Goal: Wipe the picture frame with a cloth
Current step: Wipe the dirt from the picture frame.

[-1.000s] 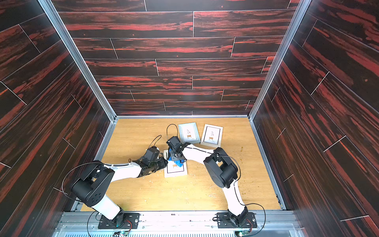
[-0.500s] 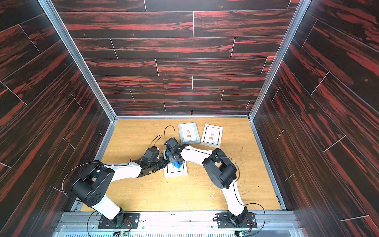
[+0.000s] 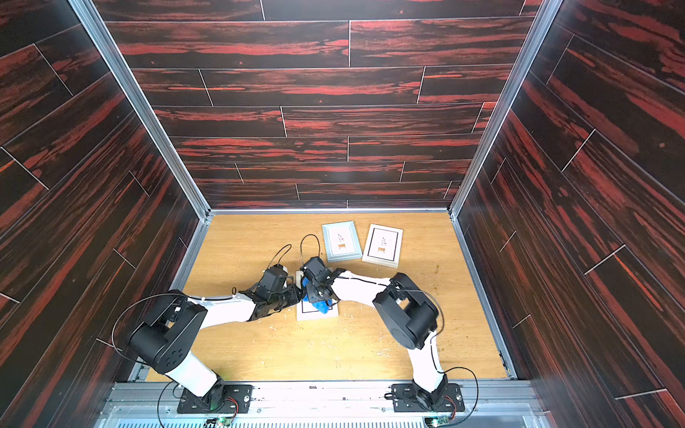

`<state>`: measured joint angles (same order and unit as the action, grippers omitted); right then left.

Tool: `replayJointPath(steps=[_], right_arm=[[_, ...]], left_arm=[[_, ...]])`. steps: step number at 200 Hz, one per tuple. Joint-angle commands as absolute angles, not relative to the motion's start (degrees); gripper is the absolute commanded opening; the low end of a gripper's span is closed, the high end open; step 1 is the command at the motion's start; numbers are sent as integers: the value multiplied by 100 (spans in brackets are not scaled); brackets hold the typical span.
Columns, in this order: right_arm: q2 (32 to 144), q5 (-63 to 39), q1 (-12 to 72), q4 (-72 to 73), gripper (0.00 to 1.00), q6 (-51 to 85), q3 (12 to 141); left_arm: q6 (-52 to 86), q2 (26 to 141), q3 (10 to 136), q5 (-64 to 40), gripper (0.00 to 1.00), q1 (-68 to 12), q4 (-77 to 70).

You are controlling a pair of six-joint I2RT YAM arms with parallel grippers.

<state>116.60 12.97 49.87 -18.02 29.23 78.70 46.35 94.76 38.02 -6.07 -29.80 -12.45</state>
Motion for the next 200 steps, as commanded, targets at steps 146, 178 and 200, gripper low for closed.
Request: replayJointPath(steps=[146,178,200], right_arm=[[12891,2162,4701,-2953,0,3012,9826],[12406,2250,4429,-2610,0,2840,8995],[12283,1447,4583,-2025,0,2761,8845]], left_arm=[[4762,9767,3313,-623,29,-2990,-220],[4780,9791,3314,-615,29,-2989,-245],[4793,9809,3322,-613,29,-2993,-255]])
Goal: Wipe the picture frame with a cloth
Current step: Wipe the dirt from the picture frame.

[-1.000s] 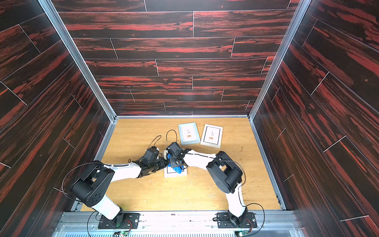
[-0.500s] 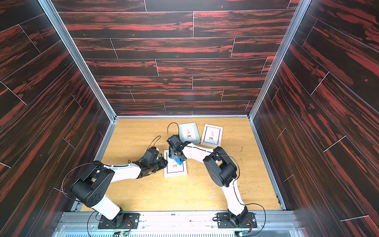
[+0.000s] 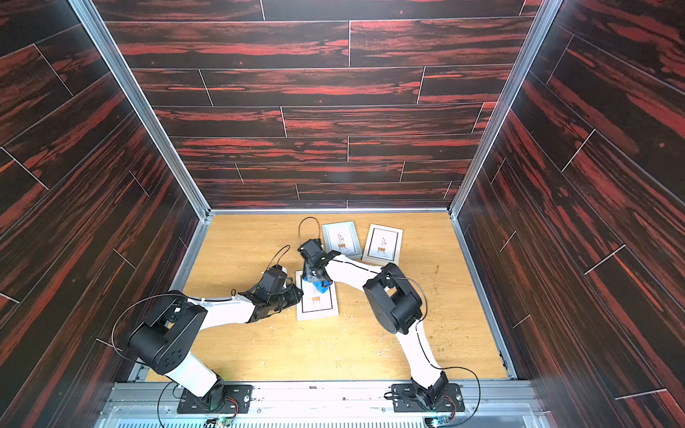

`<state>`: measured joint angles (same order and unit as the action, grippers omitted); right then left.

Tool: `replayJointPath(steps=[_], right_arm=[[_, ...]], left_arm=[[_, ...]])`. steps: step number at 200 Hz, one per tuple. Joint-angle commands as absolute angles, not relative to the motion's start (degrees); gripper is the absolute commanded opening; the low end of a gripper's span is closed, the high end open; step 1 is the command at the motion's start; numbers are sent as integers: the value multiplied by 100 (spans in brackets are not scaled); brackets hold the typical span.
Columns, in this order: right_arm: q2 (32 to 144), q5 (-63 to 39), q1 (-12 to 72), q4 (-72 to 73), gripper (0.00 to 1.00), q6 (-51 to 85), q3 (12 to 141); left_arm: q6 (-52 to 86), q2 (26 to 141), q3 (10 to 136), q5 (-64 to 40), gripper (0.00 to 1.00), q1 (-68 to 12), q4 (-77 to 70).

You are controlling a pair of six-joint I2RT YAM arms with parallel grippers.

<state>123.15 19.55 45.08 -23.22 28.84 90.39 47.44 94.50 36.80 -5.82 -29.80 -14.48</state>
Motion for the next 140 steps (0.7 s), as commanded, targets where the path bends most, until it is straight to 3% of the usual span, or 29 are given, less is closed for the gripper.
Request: replayJointPath(steps=[1,34,65,106,140], right_arm=[[12294,1431,4599,-2028,0,2760,8861],[12670,1953,4870,-2842,0,2829,9674],[12049,2220,4676,-2804,0,2558,8801],[11036,1562,5089,-2456,0,2391,7212],[11256,1794,5117,-2454,0,2575,7463]], left_arm=[[4792,9809,3322,-610,29,-2990,-255],[4790,9750,3306,-572,29,-2990,-189],[4799,9711,3287,-536,29,-2990,-185],[4823,9775,3274,-578,29,-2990,-279],[4816,9787,3296,-593,29,-2997,-272]])
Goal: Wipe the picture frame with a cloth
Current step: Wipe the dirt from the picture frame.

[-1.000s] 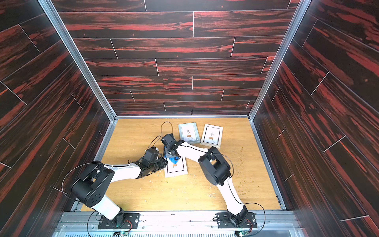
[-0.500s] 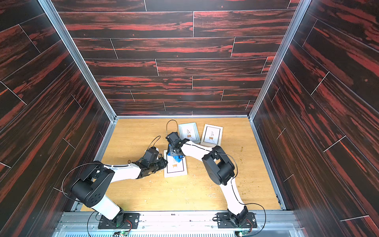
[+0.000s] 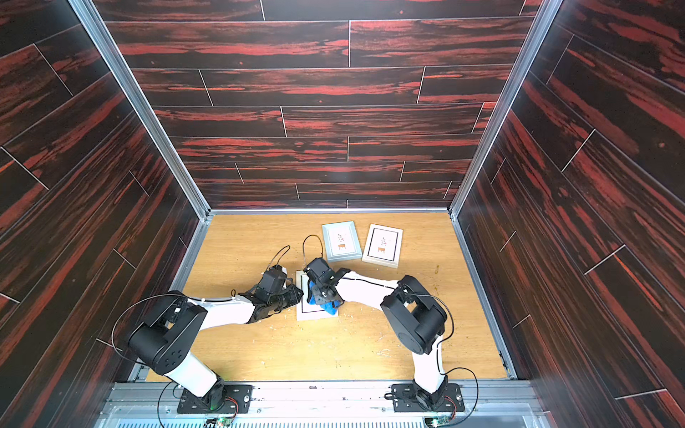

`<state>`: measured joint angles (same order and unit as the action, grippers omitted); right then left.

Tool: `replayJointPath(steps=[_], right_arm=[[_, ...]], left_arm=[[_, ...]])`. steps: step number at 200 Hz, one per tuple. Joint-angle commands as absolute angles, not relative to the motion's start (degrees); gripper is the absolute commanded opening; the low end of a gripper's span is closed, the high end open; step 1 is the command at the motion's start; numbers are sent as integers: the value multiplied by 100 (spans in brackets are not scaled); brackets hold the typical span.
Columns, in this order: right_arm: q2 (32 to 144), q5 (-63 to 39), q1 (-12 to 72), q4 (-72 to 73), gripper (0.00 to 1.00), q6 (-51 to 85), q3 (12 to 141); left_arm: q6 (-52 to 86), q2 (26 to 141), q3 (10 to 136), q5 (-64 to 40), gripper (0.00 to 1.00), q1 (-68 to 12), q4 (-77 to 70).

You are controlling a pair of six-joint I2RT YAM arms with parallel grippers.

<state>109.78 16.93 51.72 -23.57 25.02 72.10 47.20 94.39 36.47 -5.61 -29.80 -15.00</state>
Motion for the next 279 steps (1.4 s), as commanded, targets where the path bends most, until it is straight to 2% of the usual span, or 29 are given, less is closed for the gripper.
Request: replayJointPath(steps=[1,47,92,109,168,210,228,279], right_arm=[[11275,1815,5103,-2466,0,2571,7502],[12075,1975,4678,-2614,0,2305,8833],[11129,1638,5094,-2338,0,2537,7229],[11026,1502,5107,-2181,0,2675,7037],[12277,1727,4703,-2550,0,2582,8973],[11478,1309,5088,-2291,0,2748,7628],[11397,1196,5101,-2236,0,2912,7503],[12549,1193,4826,-2447,0,2920,9410]], left_arm=[[4816,9784,3296,-595,29,-2997,-272],[4825,9689,3279,-560,29,-2997,-230],[4855,9737,3277,-558,29,-2997,-281],[4860,9760,3270,-580,29,-2997,-328],[4825,9743,3286,-607,29,-2996,-299],[4862,9763,3252,-598,29,-2997,-375],[4880,9799,3228,-649,29,-2992,-443],[4853,9819,3262,-679,29,-2996,-418]])
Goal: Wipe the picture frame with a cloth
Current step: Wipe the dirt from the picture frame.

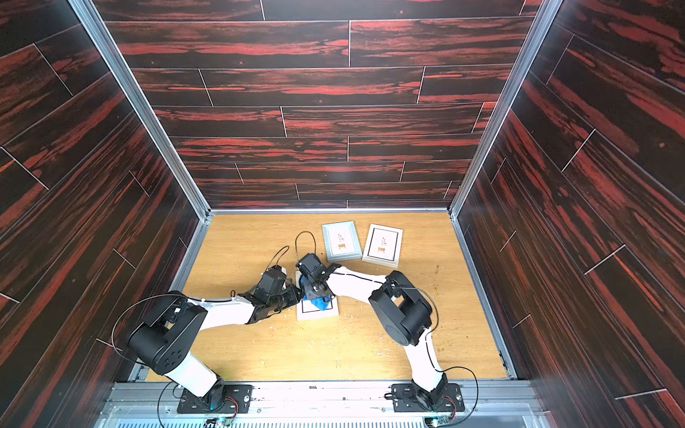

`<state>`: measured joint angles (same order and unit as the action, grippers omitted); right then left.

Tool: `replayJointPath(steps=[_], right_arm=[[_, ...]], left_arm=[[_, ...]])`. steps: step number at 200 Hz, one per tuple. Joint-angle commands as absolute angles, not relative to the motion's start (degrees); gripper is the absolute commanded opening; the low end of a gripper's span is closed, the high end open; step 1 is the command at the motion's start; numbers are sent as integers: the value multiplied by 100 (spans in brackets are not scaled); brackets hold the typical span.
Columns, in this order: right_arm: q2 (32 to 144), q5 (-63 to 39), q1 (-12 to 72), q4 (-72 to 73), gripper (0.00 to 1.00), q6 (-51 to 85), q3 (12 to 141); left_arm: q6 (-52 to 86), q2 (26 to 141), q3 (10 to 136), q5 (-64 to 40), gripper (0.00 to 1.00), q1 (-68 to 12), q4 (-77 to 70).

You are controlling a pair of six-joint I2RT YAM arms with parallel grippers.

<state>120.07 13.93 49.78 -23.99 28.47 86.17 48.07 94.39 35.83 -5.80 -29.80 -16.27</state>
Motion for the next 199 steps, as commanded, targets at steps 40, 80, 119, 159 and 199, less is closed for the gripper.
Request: replayJointPath(steps=[40,80,119,159,199], right_arm=[[12331,892,4897,-2419,0,2887,8969],[11516,958,5091,-2160,0,3162,7705],[11990,1443,4849,-2361,0,3252,8411],[11853,2422,4755,-2880,0,3141,8291],[11425,1883,5139,-2605,0,3228,7683]], left_arm=[[4902,9765,3218,-633,29,-2992,-457],[4919,9809,3199,-659,29,-2993,-510],[4896,9759,3208,-629,29,-2996,-449],[4939,9633,3143,-537,29,-2997,-422],[4977,9685,3127,-543,29,-2996,-472]])
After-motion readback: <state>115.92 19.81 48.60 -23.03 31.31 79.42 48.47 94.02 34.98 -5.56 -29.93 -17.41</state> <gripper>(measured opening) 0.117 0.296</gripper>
